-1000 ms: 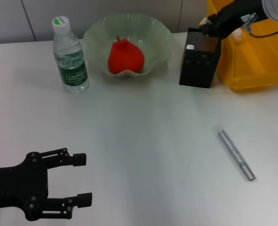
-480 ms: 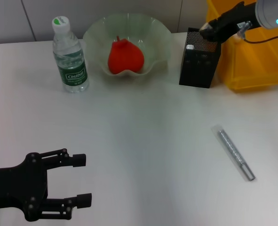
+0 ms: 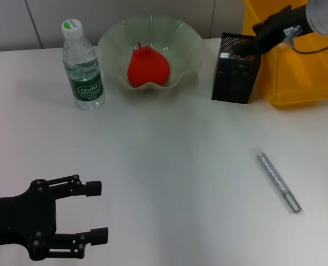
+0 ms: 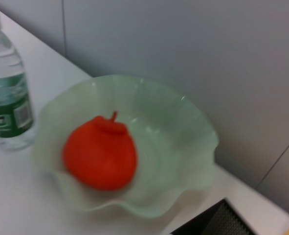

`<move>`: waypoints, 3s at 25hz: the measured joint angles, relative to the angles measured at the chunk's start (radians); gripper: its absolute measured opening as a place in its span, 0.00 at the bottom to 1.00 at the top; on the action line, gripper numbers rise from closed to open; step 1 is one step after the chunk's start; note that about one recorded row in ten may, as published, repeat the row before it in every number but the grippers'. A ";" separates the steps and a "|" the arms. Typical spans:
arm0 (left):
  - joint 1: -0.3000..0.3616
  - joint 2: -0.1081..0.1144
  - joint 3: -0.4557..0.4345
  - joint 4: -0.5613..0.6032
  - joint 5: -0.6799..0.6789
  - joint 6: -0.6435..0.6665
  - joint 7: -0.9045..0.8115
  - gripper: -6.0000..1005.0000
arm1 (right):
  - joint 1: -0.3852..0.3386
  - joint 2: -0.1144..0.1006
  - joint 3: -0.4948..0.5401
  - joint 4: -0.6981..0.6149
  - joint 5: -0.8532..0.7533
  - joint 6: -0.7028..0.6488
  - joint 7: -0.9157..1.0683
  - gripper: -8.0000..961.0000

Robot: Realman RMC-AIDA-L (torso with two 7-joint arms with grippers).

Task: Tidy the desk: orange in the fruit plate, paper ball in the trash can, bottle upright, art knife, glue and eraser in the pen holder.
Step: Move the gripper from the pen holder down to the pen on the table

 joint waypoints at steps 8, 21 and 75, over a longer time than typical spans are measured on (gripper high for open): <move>-0.006 0.002 0.000 0.000 0.000 0.006 0.007 0.84 | 0.022 0.004 -0.017 -0.250 -0.125 -0.386 0.244 0.72; -0.029 0.004 0.007 0.006 0.006 0.035 0.046 0.84 | 0.121 0.018 -0.025 -0.115 -0.220 -0.682 0.473 0.72; -0.062 -0.011 0.046 0.015 0.061 0.026 0.075 0.84 | 0.224 0.019 -0.183 0.475 -0.324 -0.272 0.576 0.28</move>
